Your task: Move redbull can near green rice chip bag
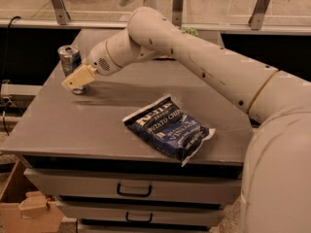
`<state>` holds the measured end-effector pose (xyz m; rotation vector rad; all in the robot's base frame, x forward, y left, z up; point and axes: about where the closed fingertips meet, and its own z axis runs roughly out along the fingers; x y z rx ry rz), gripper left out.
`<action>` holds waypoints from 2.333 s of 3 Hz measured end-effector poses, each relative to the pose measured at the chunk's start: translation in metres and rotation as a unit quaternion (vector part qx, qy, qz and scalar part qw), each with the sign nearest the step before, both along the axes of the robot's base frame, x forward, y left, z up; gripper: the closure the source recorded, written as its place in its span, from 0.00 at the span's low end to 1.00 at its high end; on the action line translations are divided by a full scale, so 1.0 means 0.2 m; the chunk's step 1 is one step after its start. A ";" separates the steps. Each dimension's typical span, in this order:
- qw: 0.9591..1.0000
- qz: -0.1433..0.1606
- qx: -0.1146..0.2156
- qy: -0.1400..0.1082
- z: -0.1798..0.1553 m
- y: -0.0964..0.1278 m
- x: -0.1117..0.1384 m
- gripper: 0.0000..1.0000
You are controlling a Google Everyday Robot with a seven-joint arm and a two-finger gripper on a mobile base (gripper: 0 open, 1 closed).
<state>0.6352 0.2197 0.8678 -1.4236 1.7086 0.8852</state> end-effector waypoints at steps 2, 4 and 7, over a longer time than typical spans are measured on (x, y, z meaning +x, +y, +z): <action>0.997 -0.034 0.061 -0.021 0.23 -0.20 -0.03 0.88; 0.997 -0.034 0.061 -0.021 0.22 -0.21 -0.03 1.00; 0.984 -0.135 0.056 -0.106 0.53 -0.77 0.09 1.00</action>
Offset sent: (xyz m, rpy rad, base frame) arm -0.0048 -0.0846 0.0924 0.1862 -0.1300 -0.1333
